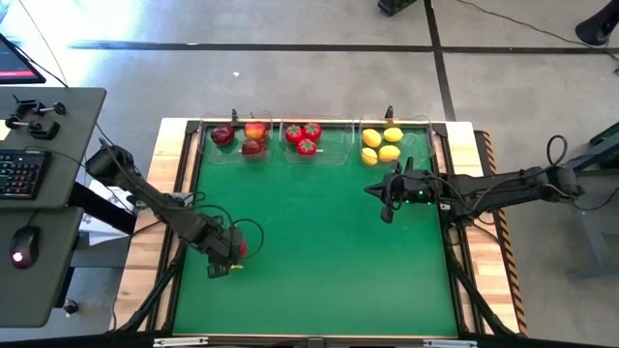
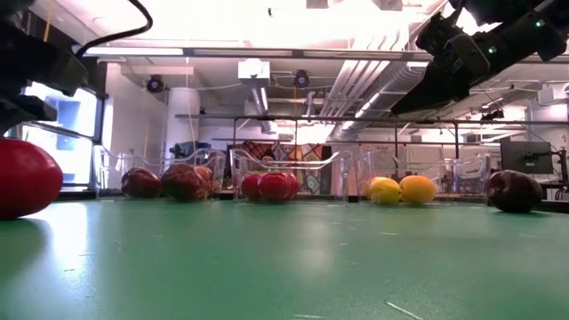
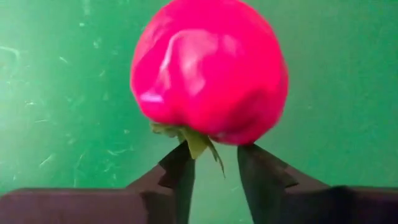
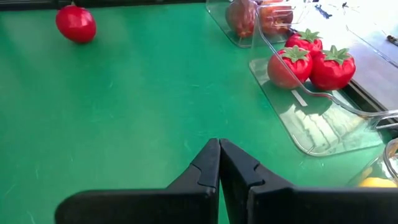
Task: Sort produce into baskets
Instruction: Put the tomato into the middle transparent bin
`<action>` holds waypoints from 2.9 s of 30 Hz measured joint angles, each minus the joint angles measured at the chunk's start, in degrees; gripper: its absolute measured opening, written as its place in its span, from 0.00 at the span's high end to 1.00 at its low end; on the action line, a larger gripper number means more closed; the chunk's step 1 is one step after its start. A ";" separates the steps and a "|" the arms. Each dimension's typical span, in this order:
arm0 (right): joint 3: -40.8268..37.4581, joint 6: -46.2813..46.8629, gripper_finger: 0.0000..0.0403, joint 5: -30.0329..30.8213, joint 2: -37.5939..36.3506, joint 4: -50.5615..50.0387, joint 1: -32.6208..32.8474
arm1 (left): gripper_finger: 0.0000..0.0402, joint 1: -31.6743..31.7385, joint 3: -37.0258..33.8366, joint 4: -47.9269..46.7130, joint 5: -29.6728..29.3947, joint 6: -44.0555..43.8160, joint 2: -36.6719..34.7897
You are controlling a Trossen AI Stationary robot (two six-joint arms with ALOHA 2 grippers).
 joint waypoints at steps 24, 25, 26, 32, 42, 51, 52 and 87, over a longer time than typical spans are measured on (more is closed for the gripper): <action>0.00 0.00 1.00 0.00 0.00 0.00 -0.01 | 1.00 9.61 1.64 -7.18 -8.39 15.01 -0.17; 0.00 0.00 1.00 0.00 0.00 -0.01 0.00 | 1.00 10.36 1.92 -7.49 -9.71 16.34 -0.54; 0.00 0.00 1.00 0.00 0.00 0.00 0.00 | 1.00 11.28 2.28 -7.57 -10.68 17.57 -0.82; 0.00 0.00 1.00 0.00 0.00 -0.02 -0.02 | 1.00 15.79 4.20 -6.23 -12.98 24.11 -2.45; 0.00 0.62 1.00 -0.03 0.00 -0.03 -0.02 | 0.97 17.75 4.61 -4.91 -8.49 30.98 -3.52; 0.00 0.63 1.00 -0.02 0.00 0.14 -0.02 | 0.79 17.75 5.79 -3.62 3.00 29.11 -3.48; 0.00 0.63 1.00 -0.04 0.00 0.14 -0.02 | 0.76 17.75 6.45 -3.74 4.07 28.33 -3.48; 0.00 1.06 1.00 -1.60 0.09 0.06 0.00 | 0.31 7.53 5.42 -12.08 2.07 -0.20 -2.14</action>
